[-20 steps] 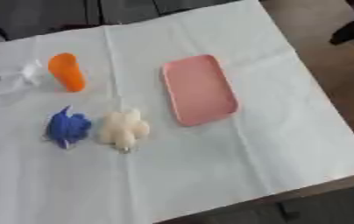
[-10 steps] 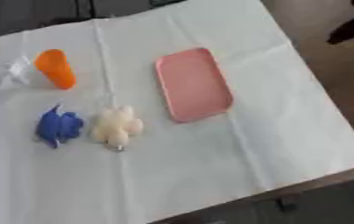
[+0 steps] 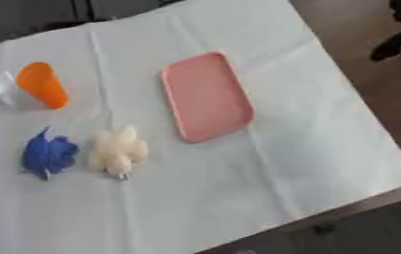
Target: Pick up objects on the table and place them in the box.
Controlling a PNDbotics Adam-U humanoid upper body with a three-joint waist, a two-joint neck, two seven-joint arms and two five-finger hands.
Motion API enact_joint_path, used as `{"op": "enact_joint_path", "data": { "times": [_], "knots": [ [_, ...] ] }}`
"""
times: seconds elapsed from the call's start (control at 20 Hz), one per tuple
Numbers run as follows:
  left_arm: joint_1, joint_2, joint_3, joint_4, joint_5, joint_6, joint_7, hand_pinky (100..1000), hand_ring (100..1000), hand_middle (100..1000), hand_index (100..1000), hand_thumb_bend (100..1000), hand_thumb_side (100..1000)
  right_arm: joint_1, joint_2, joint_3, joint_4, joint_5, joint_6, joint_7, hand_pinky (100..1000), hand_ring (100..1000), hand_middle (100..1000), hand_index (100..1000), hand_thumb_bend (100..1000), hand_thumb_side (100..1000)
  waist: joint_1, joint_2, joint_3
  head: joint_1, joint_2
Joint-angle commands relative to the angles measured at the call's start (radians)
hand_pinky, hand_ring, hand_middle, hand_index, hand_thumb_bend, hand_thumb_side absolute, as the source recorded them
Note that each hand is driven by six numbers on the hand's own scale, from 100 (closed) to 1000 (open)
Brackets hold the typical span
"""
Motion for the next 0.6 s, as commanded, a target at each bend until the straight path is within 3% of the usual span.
{"op": "enact_joint_path", "data": {
  "times": [0.05,0.6],
  "knots": [
    [-0.009,0.057,0.013,-0.015,-0.012,0.015,0.008,851,829,843,836,561,506,-0.013,-0.016,-0.011,-0.024,0.011,0.001,0.0,544,525,800,703,100,764,-0.003,-0.011,-0.002,0.005,-0.014],
    [-0.001,0.046,0.009,-0.003,-0.083,0.021,-0.002,862,830,847,831,588,499,-0.016,-0.015,-0.011,-0.025,0.016,0.002,0.003,543,524,801,703,100,766,0.002,-0.004,-0.003,0.003,-0.015]
  ]
}}
